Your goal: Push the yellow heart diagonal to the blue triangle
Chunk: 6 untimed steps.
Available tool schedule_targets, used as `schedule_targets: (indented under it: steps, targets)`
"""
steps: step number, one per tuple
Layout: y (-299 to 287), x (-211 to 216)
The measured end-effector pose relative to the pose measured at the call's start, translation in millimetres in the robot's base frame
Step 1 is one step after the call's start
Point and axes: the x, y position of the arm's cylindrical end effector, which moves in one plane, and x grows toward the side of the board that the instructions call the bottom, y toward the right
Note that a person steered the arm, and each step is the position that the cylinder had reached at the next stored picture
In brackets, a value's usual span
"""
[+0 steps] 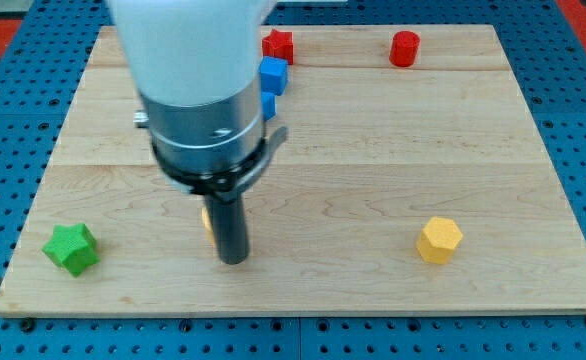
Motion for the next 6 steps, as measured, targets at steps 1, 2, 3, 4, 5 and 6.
schedule_targets:
  steps: [1, 2, 3, 4, 5, 6]
  targets:
    - [-8, -31]
    - [-7, -70]
    - [-4, -51]
    - [-30, -31]
    - [-30, -68]
    - [-19, -96]
